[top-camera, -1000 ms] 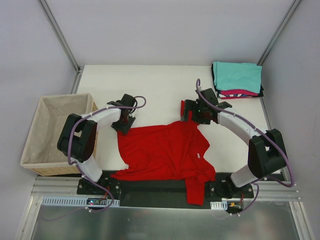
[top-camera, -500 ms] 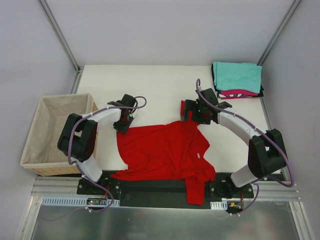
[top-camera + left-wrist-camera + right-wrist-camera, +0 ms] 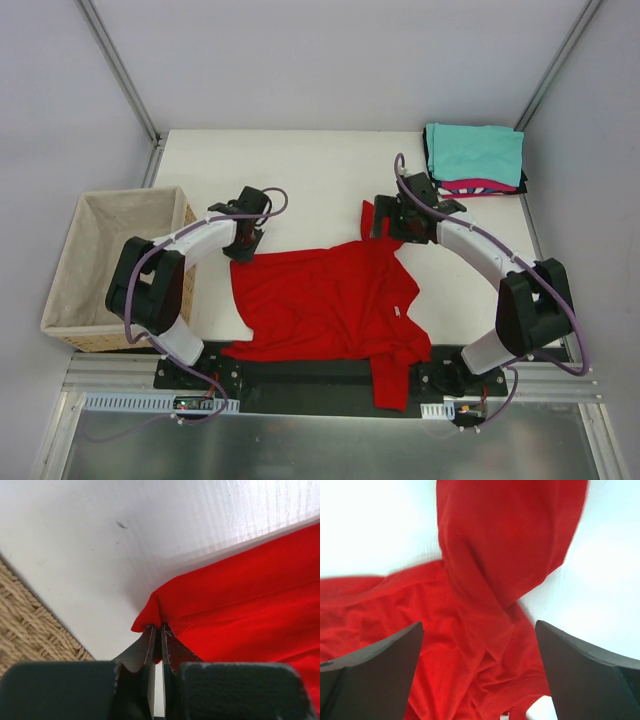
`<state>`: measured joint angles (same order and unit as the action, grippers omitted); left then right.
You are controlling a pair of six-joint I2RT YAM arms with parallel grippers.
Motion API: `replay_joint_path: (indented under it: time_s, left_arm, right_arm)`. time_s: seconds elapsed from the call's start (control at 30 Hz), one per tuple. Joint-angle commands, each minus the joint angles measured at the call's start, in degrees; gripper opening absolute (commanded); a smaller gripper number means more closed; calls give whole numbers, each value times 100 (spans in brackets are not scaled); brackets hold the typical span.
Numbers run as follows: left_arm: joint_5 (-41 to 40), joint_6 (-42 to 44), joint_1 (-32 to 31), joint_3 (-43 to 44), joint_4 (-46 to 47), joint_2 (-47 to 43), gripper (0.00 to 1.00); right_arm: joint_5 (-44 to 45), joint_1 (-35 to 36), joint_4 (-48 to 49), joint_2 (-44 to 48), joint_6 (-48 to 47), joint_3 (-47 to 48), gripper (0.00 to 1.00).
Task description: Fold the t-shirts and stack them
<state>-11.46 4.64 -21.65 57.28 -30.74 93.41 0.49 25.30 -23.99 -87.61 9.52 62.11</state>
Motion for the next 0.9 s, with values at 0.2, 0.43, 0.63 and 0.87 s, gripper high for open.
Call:
replay_joint_path:
  time_s: [0.2,0.43,0.63,0.87]
  left_arm:
    - [-392,-368,38,152,-424,-455,0]
    - [-681,-447,47,161,-415,-551,0]
    - [-963,-631,55,126,-415,-692,0]
    - [-1051,-710,82,82,-406,-850,0]
  right_arm:
    - [488,-1026,87,-597,-73,863,99]
    - [-379,-1484,562,-1476,85,1303,99]
    - [-910,-1572,597,-2128,208,1875,99]
    - [-1095,-1651,676,-2523,366,2235,95]
